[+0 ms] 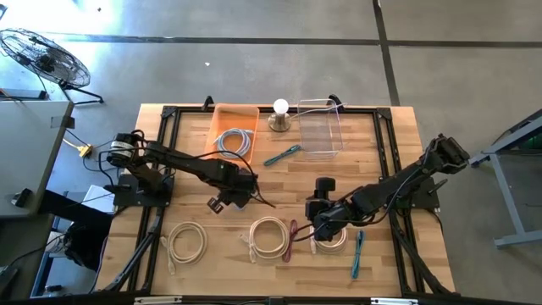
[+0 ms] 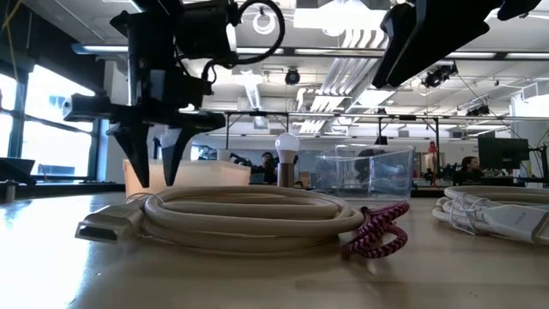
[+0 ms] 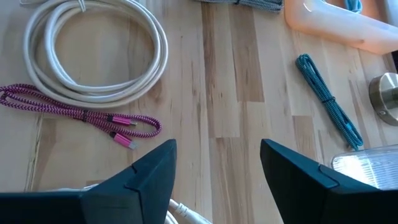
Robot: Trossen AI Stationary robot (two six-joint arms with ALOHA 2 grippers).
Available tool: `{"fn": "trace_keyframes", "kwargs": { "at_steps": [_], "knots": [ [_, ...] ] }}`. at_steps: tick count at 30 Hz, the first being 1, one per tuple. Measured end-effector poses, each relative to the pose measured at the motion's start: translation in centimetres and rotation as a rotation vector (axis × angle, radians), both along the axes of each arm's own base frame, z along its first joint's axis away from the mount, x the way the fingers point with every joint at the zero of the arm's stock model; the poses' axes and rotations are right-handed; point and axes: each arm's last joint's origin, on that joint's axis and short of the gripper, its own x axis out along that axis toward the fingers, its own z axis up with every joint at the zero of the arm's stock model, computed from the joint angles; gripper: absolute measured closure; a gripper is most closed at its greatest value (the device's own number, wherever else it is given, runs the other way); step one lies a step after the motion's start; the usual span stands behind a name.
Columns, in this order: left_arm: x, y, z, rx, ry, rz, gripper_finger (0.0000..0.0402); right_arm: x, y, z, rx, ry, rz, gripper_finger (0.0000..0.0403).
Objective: Pick & Place USB Port
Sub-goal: Put the white charger cable into the transparent bin
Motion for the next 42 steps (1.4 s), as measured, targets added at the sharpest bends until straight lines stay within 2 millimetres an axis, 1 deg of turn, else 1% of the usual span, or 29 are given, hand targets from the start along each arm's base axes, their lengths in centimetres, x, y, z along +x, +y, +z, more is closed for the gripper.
{"fn": "trace_keyframes", "kwargs": {
  "at_steps": [3, 7, 10, 12, 18, 22, 27, 31, 34, 39, 42],
  "knots": [
    [0.0, -0.3, 0.0, 0.038, 0.001, -0.137, 0.0266, 0.2, -0.4, 0.0, 0.000, 0.000, -0.014, 0.0178],
    [-0.1, -0.7, 0.0, 0.186, 0.005, -0.280, 0.0266, 0.4, -0.9, 0.0, 0.004, 0.000, -0.034, 0.0178],
    [0.0, -0.6, 0.1, 0.308, 0.011, -0.326, 0.0266, 0.6, -1.3, 0.0, 0.008, -0.004, -0.047, 0.0178],
    [0.1, -0.6, 0.2, 0.346, 0.002, -0.336, 0.0266, 0.8, -1.5, 0.0, 0.015, -0.013, -0.053, 0.0178],
    [0.2, -0.6, 0.2, 0.352, 0.009, -0.427, 0.0266, 1.2, -2.2, 0.1, 0.037, -0.025, -0.072, 0.0178],
    [0.2, -0.7, 0.2, 0.313, 0.005, -0.478, 0.0266, 1.5, -2.5, 0.1, 0.059, -0.026, -0.076, 0.0178],
    [0.3, -0.6, -0.1, 0.310, 0.012, -0.500, 0.0266, 1.8, -2.8, 0.3, 0.070, -0.047, -0.086, 0.0178],
    [0.5, 0.0, -0.9, 0.249, 0.029, -0.501, 0.0266, 1.9, -2.9, 0.3, 0.076, -0.061, -0.091, 0.0178],
    [0.9, 0.4, -1.8, 0.246, 0.025, -0.490, 0.0266, 2.0, -2.9, 0.4, 0.076, -0.065, -0.088, 0.0178],
    [1.4, 1.3, -3.1, 0.185, 0.045, -0.472, 0.0267, 2.0, -2.8, 0.4, 0.090, -0.065, -0.069, 0.0178],
    [1.4, 1.4, -3.9, 0.175, 0.074, -0.468, 0.0285, 2.0, -2.8, 0.4, 0.096, -0.062, -0.055, 0.0178]
  ]
}}
